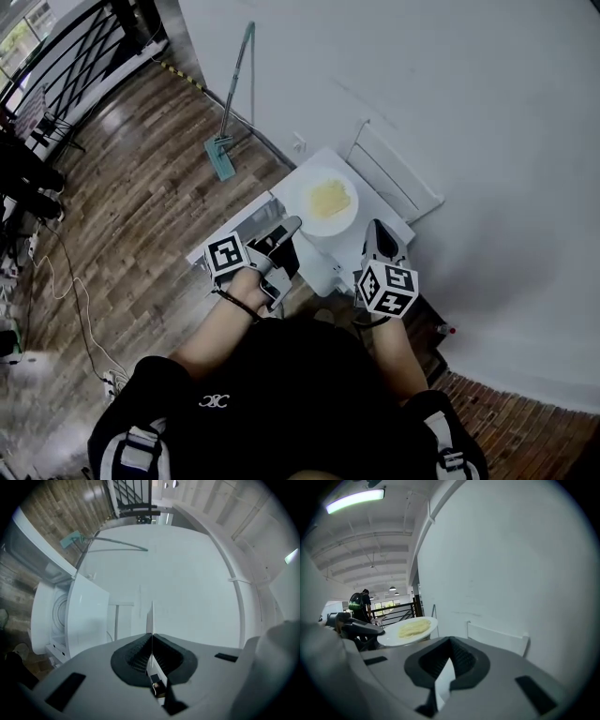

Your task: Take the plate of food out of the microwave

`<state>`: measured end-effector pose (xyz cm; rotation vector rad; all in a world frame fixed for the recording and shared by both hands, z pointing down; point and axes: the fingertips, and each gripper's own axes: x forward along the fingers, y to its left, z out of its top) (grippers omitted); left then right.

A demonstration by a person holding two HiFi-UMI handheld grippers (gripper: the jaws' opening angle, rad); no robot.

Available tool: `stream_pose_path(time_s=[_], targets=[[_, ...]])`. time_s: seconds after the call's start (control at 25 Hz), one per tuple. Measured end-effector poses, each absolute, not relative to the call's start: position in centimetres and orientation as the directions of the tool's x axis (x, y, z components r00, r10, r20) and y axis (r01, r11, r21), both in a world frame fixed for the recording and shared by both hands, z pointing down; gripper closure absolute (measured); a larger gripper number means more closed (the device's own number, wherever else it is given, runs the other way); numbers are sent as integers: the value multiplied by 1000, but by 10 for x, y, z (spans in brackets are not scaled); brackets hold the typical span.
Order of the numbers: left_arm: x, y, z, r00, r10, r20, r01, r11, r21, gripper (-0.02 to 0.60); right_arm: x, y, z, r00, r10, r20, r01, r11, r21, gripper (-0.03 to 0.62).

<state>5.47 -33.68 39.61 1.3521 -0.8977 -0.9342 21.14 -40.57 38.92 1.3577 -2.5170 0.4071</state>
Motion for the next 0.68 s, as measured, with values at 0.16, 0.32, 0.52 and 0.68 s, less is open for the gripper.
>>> stream_pose_path(time_s=[0.16, 0.32, 0.52, 0.68], targets=[[60, -339, 403, 372, -928, 12, 17, 20, 1000, 573, 220, -406, 392, -526, -776, 347, -846, 518, -123, 582], [60, -341, 403, 364, -931, 31, -16, 27, 1000, 573, 224, -408, 390, -518, -782, 346, -851, 512, -117, 582], [59, -346, 399, 368, -929, 20, -15, 15, 1000, 572, 223, -412, 388, -518, -785, 341, -851, 514, -109, 582], [61, -352, 397, 369, -930, 1, 2, 2, 1000, 572, 223, -418, 389, -525, -782, 335, -846, 522, -108, 582]])
